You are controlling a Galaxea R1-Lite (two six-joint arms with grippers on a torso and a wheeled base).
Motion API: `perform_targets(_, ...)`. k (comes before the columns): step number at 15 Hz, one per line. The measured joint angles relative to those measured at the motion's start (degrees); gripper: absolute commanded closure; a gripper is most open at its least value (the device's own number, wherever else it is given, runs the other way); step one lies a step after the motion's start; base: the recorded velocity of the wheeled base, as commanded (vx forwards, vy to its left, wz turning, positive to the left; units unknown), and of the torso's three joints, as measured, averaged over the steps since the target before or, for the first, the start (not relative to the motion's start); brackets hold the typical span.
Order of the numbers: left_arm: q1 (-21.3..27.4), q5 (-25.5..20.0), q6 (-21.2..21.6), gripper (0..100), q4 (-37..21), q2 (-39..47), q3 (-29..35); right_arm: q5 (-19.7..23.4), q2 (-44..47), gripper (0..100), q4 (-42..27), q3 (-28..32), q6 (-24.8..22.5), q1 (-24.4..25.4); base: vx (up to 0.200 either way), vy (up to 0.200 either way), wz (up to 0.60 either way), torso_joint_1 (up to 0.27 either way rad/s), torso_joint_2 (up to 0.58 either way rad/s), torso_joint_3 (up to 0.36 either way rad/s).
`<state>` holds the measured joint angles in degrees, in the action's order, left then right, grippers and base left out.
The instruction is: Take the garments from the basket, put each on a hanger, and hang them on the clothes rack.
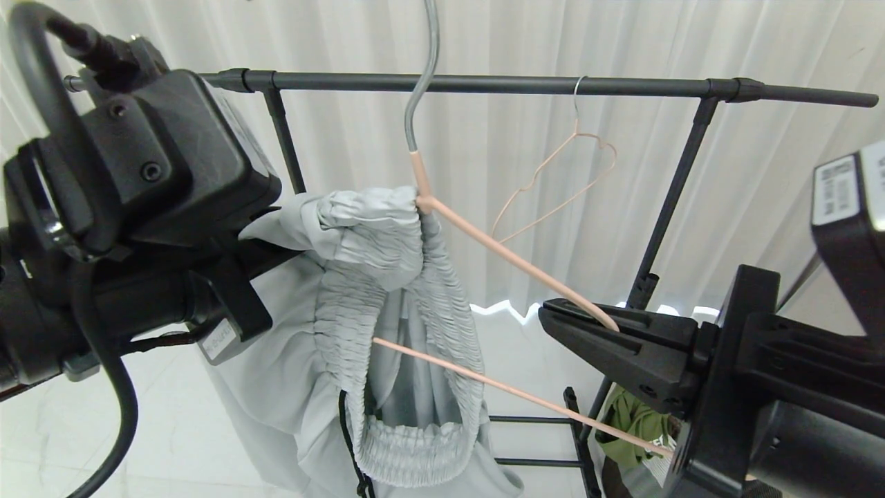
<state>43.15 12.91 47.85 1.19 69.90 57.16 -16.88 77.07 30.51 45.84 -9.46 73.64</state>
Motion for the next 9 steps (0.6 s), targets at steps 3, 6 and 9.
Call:
perform_targets(3,-0.02,0.09,-0.04,100,0.04,0.00,-0.11,-0.05,-0.06,0,-0.06,0.00,-0.01,0.00,0.000,0.000,0.00,0.000,0.00,0.000)
perform_targets(6,-0.07,0.37,-0.12,100,0.02,0.07,-0.28,-0.33,-0.17,0,-0.22,-0.11,0.00,-0.05,0.000,0.000,0.00,0.000,0.00,0.000)
perform_targets(9,-0.10,0.48,-0.09,100,0.13,0.05,-0.72,-0.60,-0.33,0,-0.29,-0.56,0.00,-0.44,0.000,0.000,0.00,0.000,0.00,0.000)
